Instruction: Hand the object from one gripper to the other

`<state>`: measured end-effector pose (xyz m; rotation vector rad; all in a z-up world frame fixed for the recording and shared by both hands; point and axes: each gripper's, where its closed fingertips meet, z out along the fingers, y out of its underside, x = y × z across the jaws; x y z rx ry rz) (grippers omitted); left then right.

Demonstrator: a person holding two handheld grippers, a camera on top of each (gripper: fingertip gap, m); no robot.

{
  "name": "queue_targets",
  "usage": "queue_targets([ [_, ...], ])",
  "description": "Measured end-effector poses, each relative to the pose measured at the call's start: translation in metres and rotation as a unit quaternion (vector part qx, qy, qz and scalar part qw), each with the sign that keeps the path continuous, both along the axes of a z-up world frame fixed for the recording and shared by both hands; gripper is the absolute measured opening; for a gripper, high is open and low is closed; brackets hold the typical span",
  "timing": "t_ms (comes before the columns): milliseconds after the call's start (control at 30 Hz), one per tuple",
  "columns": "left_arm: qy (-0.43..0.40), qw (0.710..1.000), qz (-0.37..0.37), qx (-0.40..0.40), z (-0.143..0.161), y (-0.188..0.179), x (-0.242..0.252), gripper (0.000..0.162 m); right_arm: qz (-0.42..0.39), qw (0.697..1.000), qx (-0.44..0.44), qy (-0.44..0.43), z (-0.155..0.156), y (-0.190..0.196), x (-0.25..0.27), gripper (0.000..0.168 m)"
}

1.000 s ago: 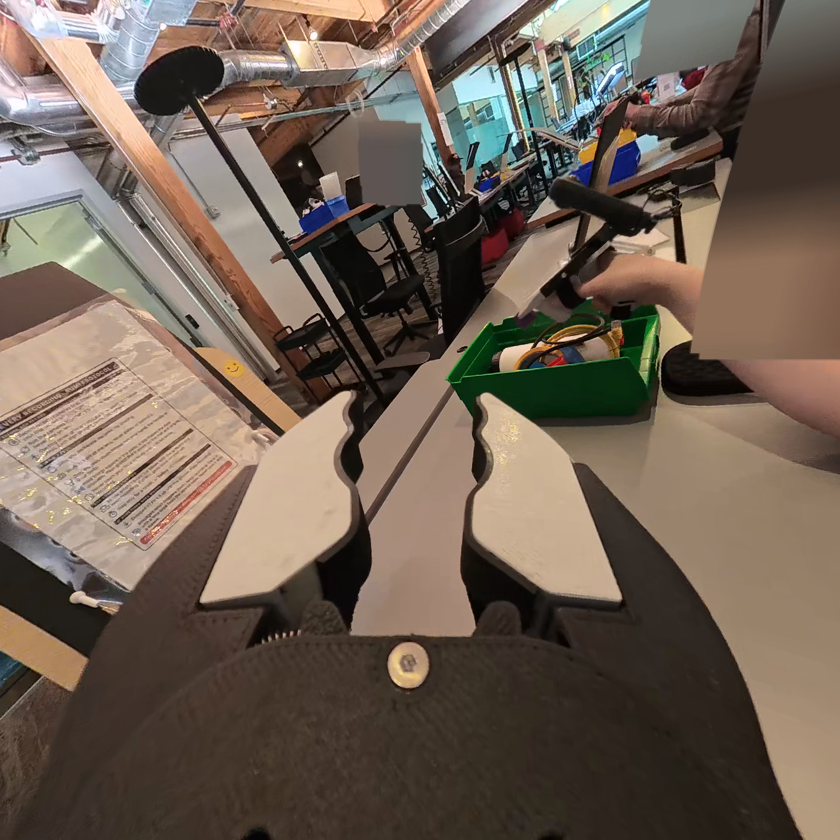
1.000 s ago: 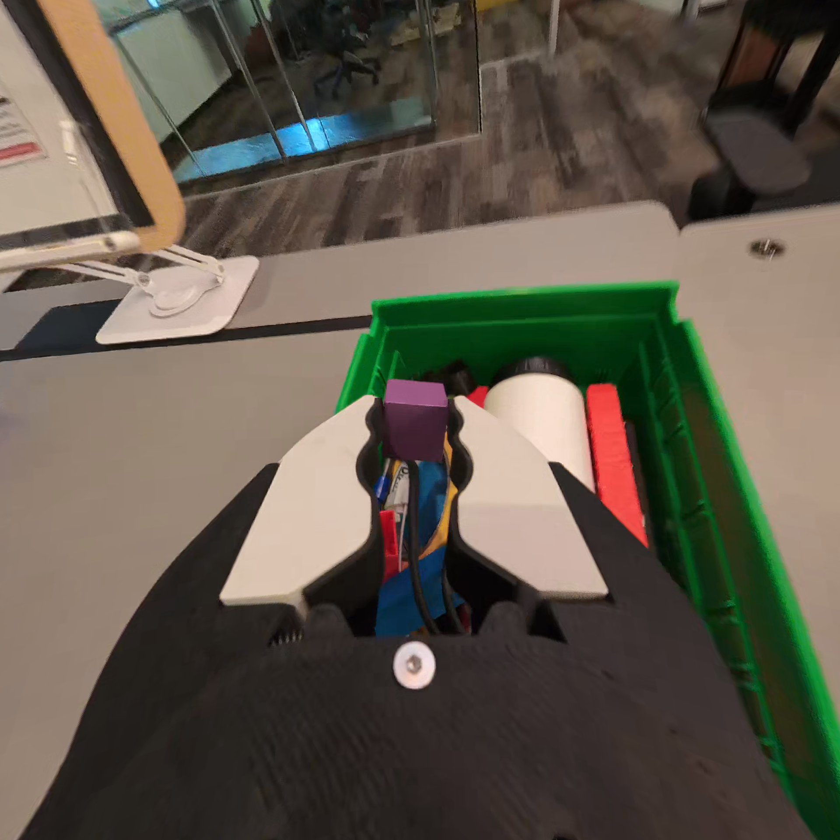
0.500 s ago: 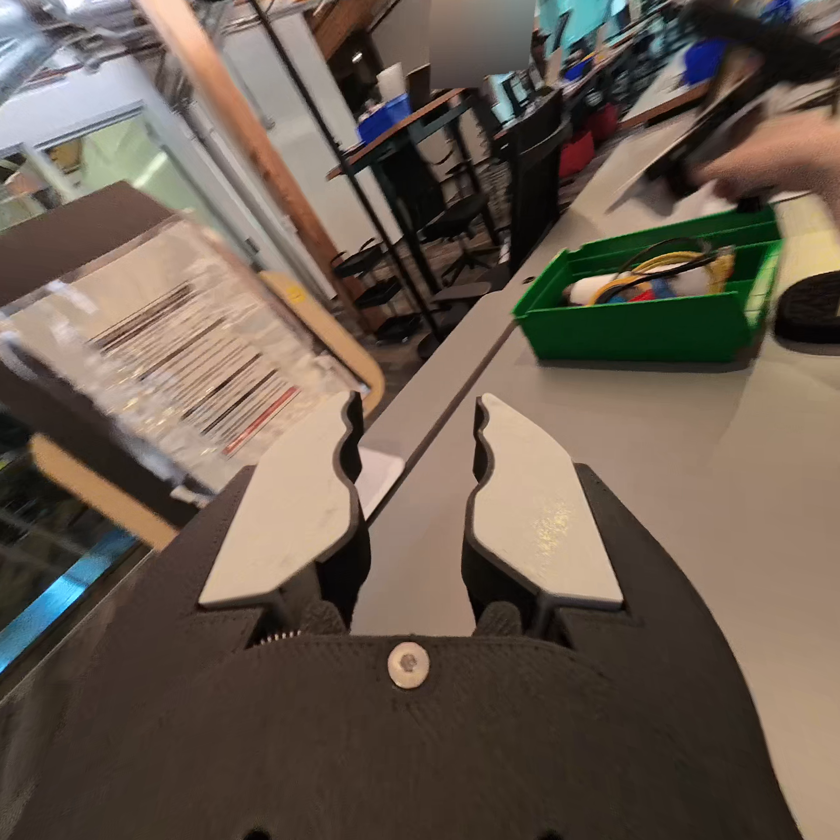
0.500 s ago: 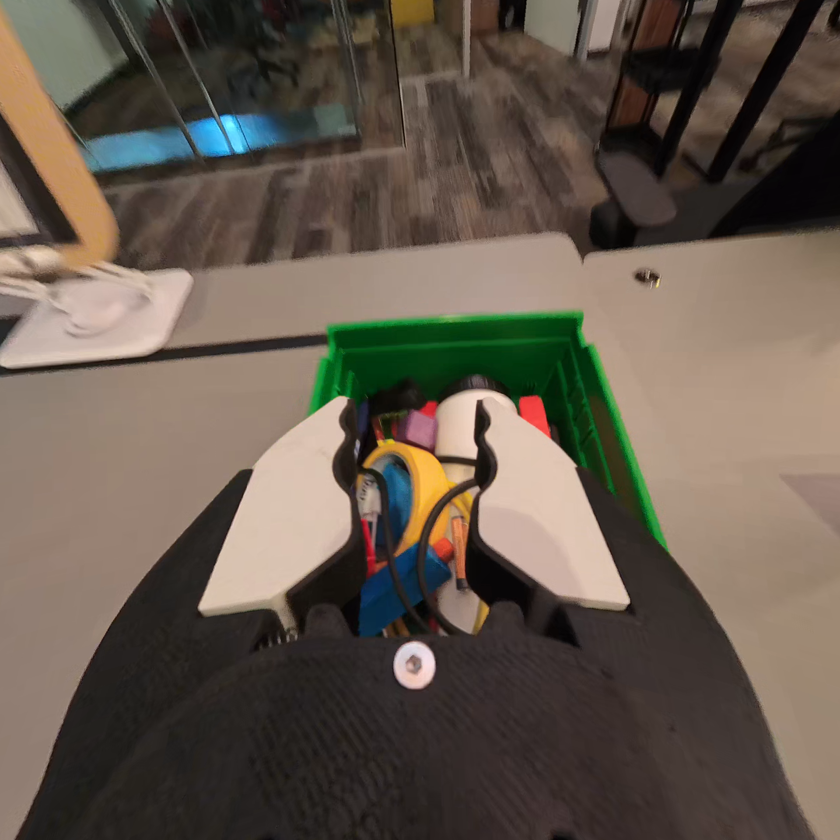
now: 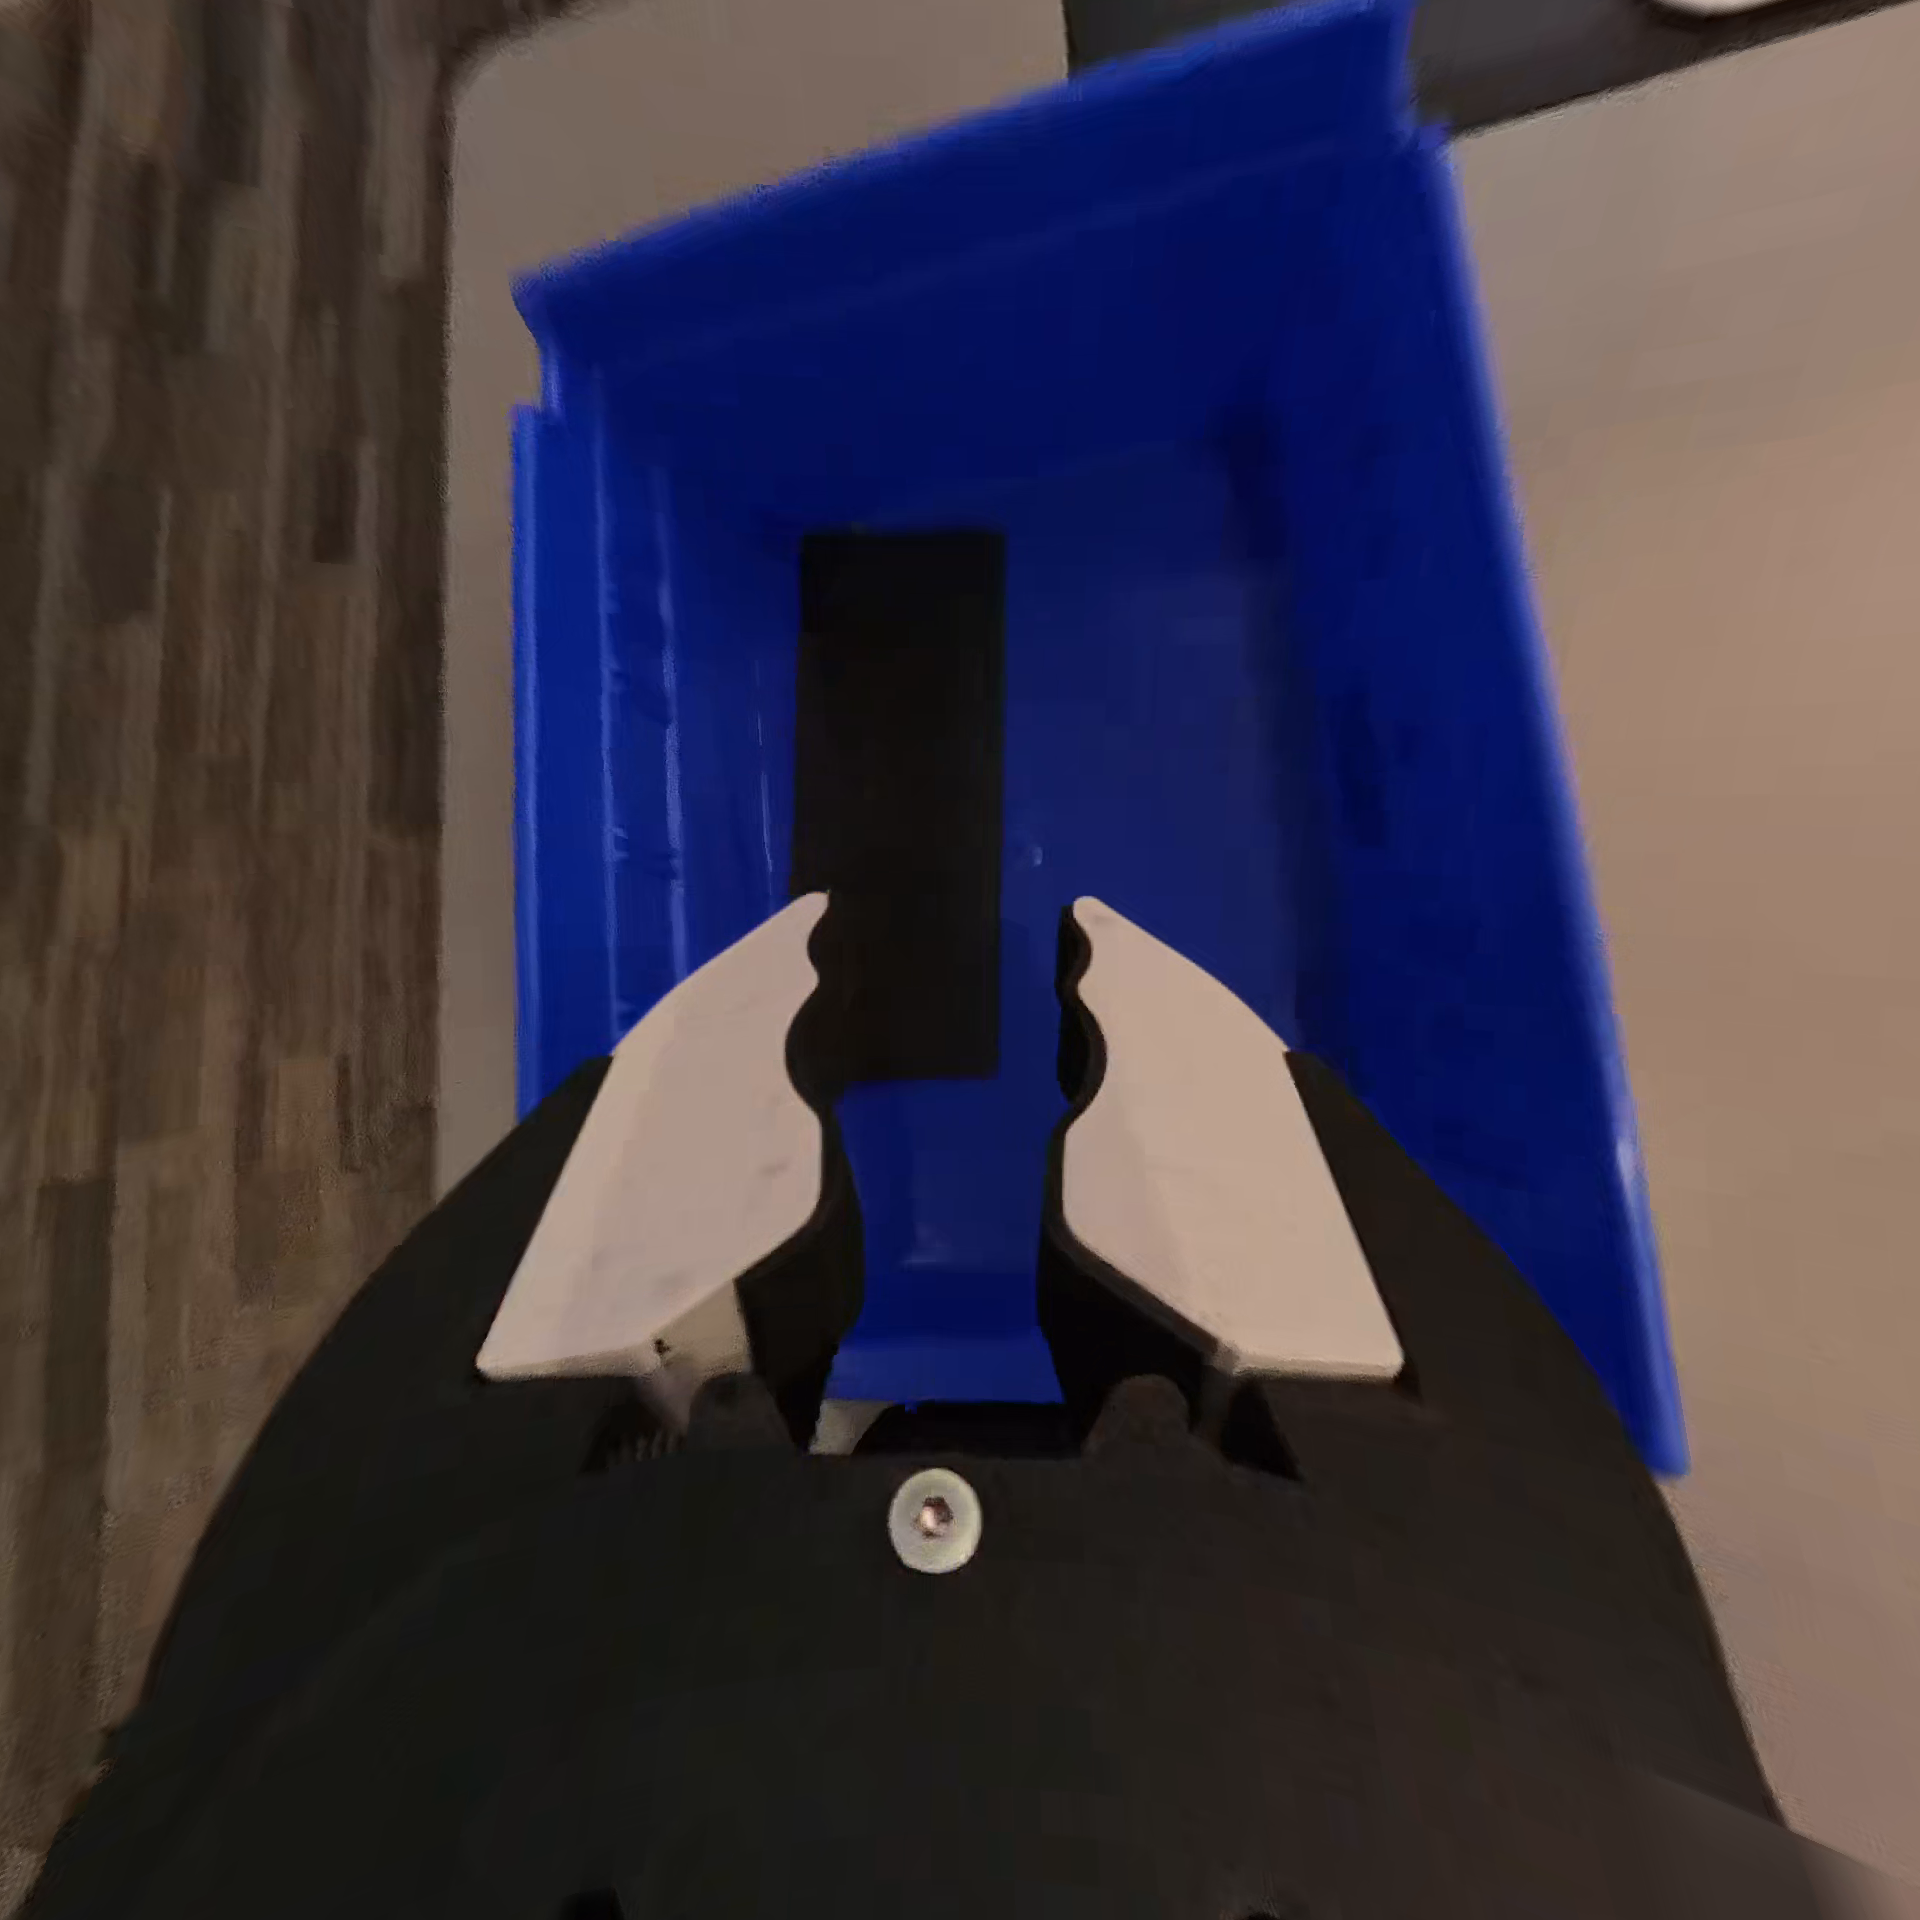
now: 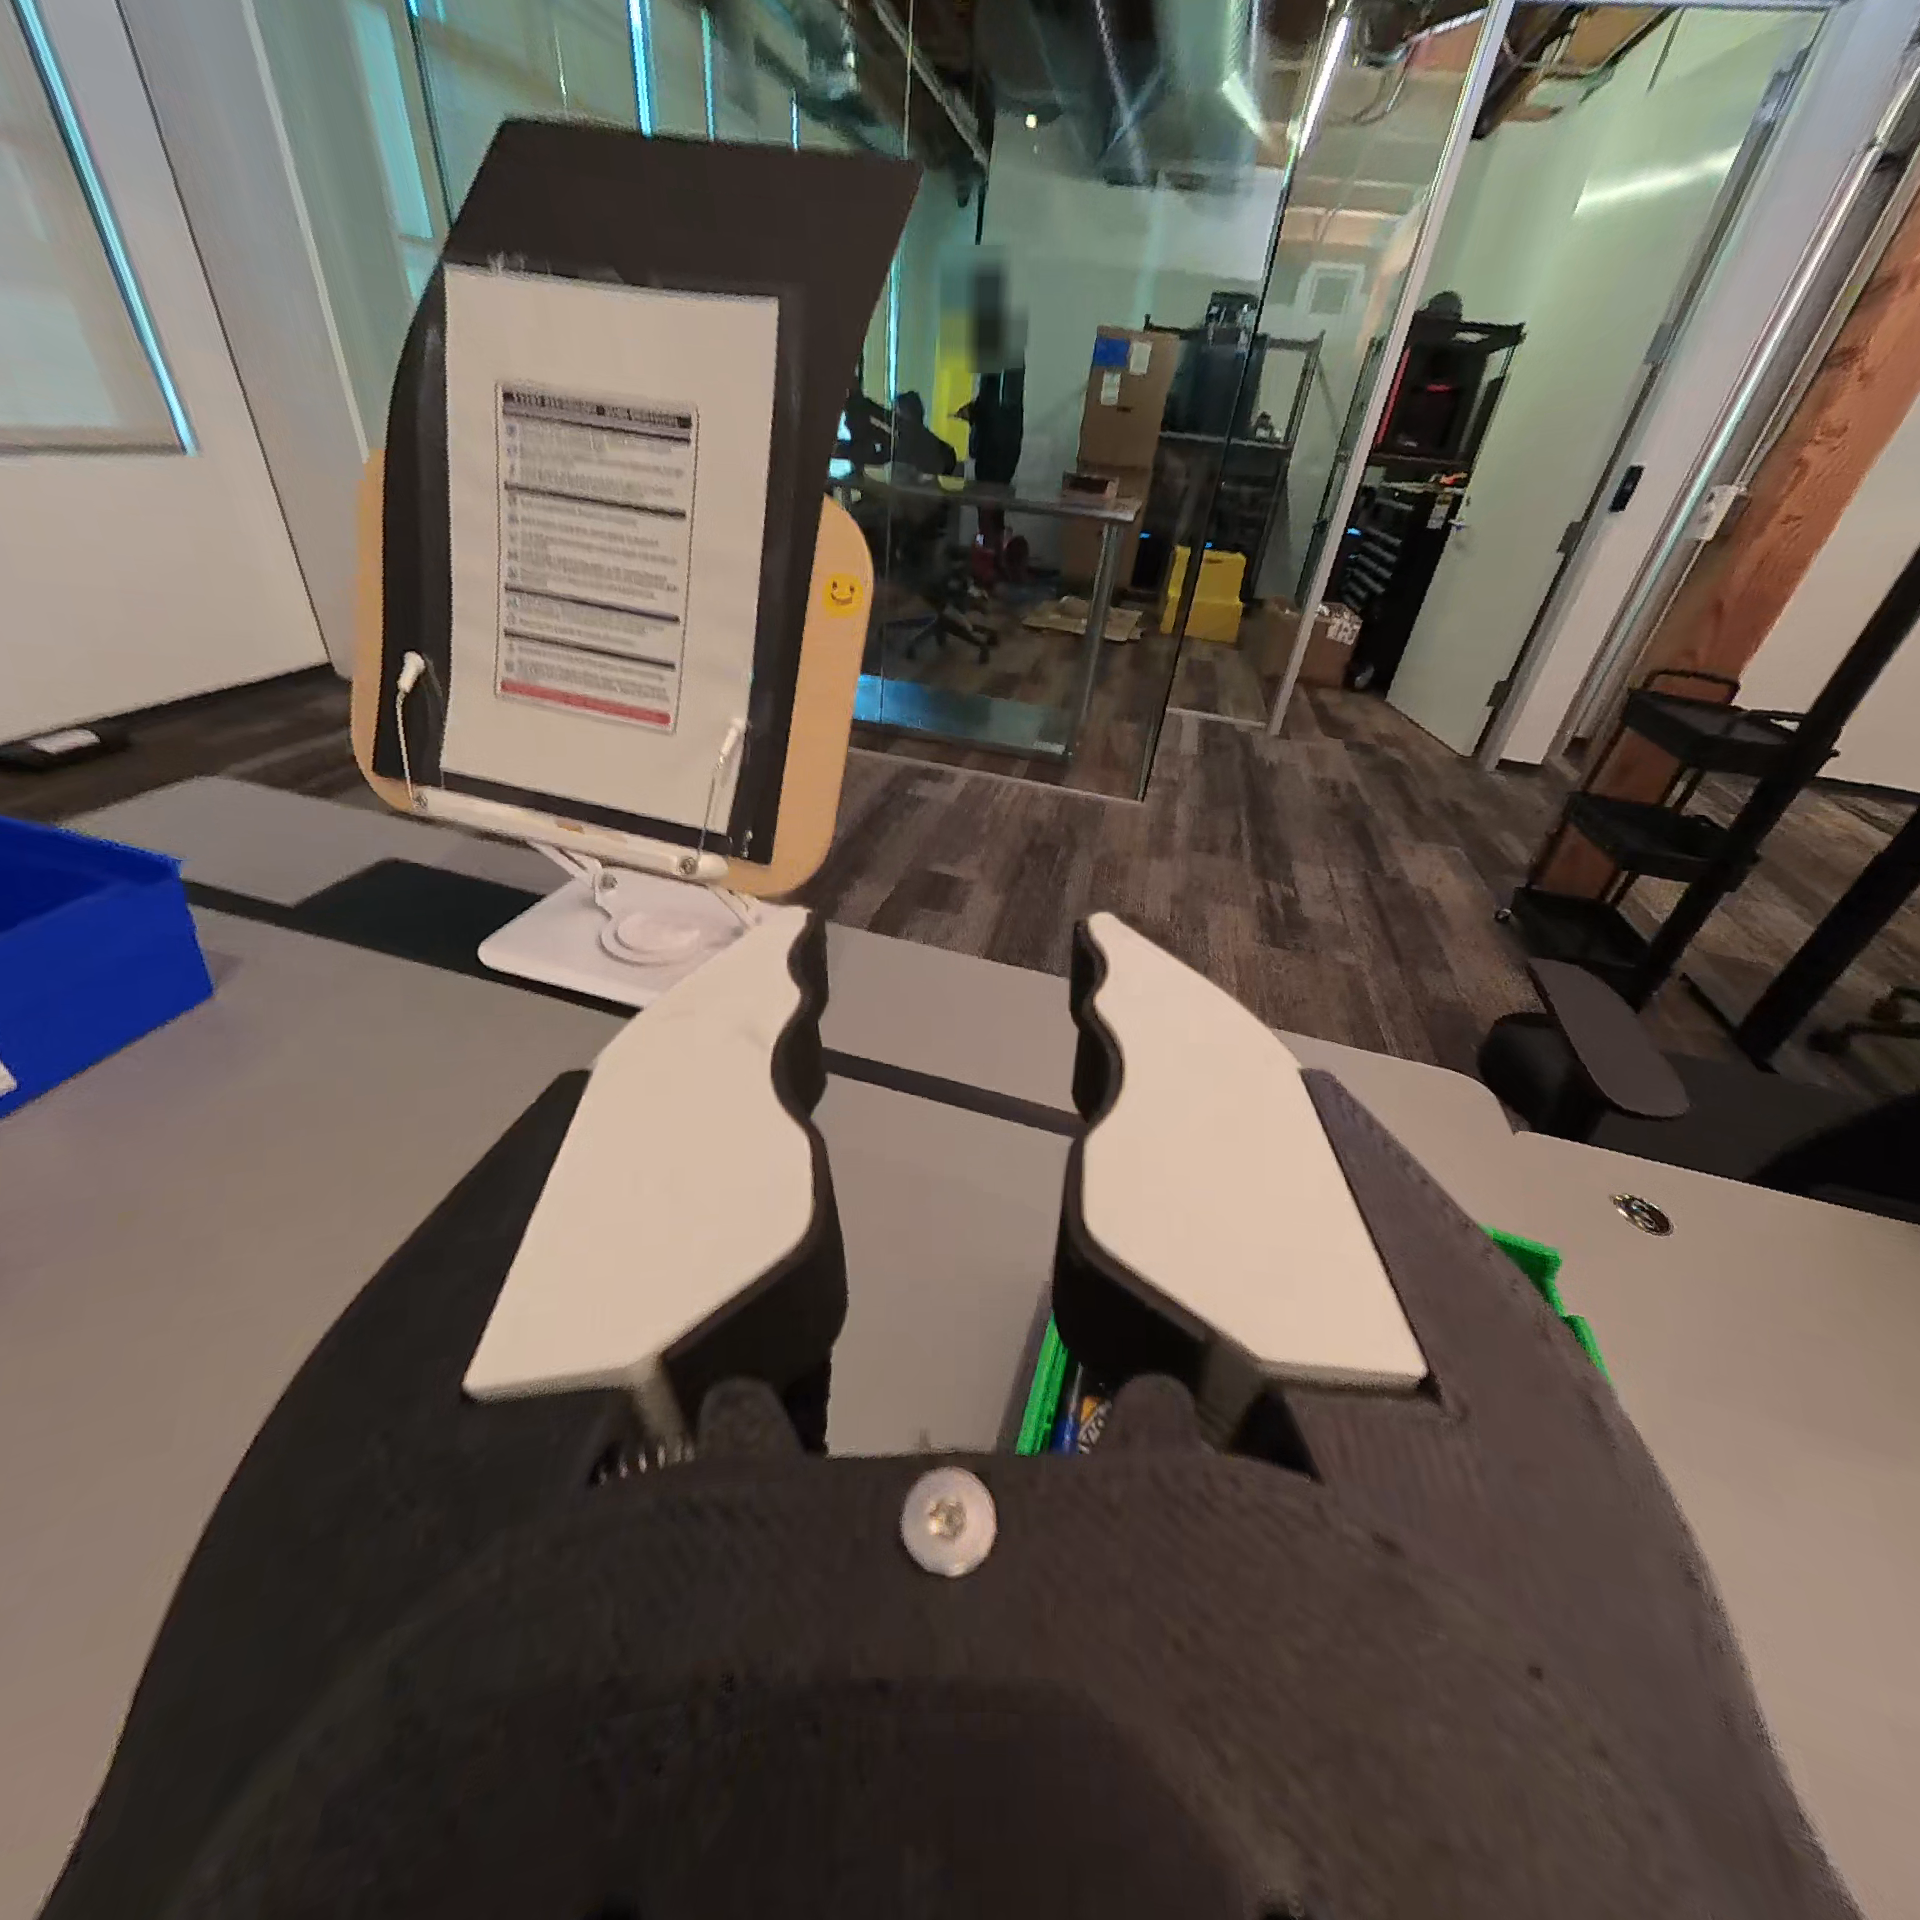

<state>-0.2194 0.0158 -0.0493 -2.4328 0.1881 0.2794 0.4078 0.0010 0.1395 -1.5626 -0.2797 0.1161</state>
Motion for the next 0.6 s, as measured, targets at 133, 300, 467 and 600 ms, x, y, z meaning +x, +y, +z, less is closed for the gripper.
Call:
queue_targets([
  [133,-0.054,0.997,0.026,-0.046,-0.045,0.018,-0.013,0.039,0.007,0.999,-0.022,-0.028,-0.012,0.008,-0.011,0.046],
  [300,-0.065,0.994,0.056,-0.062,-0.070,0.027,-0.031,0.050,0.039,0.998,-0.040,-0.033,-0.023,0.016,-0.035,0.046],
  [467,-0.111,0.986,0.074,-0.099,-0.091,0.034,-0.028,0.097,0.089,0.993,-0.065,-0.044,-0.036,0.018,-0.072,0.046],
  [600,-0.105,0.981,0.106,-0.124,-0.105,0.040,-0.034,0.103,0.145,0.985,-0.070,-0.059,-0.036,0.009,-0.111,0.046],
])
